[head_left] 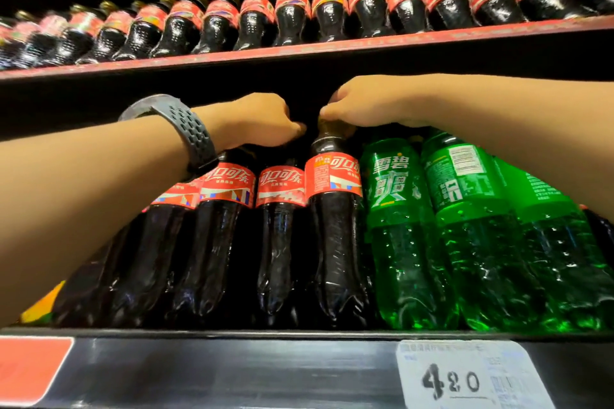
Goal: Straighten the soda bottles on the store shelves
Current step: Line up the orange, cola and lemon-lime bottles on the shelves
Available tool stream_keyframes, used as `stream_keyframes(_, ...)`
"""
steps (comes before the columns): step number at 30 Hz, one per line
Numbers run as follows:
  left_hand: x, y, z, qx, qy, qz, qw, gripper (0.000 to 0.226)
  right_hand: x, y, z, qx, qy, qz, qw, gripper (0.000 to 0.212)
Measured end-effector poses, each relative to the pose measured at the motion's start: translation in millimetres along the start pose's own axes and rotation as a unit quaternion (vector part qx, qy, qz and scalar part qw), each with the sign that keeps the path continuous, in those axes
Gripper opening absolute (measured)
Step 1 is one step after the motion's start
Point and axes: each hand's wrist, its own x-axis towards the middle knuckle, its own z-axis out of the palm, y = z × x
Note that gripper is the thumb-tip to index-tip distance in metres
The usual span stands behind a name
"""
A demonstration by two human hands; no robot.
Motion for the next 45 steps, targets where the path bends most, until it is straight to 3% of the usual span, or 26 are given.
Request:
stream_keyframes(4,-1.7,-1.3,2.0,-0.015,-0.029,-0.008,0.999,0.033,0.0,2.2,0.3,0.04,0.016,0.003,0.999,0.031)
stream_keyframes(8,-1.3,1.4,4.2,-0.044,-0.026,-0.008,0.999,0.032,-1.3,3.6,-2.6,0.056,-0.025,0.002,0.998,0.034)
stream_keyframes(21,-3.3,-1.6,-3.3,-0.089,-0.001,-0.015,0.996,0.036,0.9,-4.2,3.3,0.049,0.046,0.056,0.996,0.035)
stream_keyframes(31,0.1,-3.1,8.6,-0.044,0.04,0.001,0.998,0.037,-1.6,-6.0,4.0,0.014,0.062,0.052,0.997,0.035)
stream_keyframes(45,-1.2,-8.8,1.0,-0.019,-0.004,0.013,1.0,0.044,-8.4,-2.4,2.8,-0.084,0.045,-0.004,0.995,0.057)
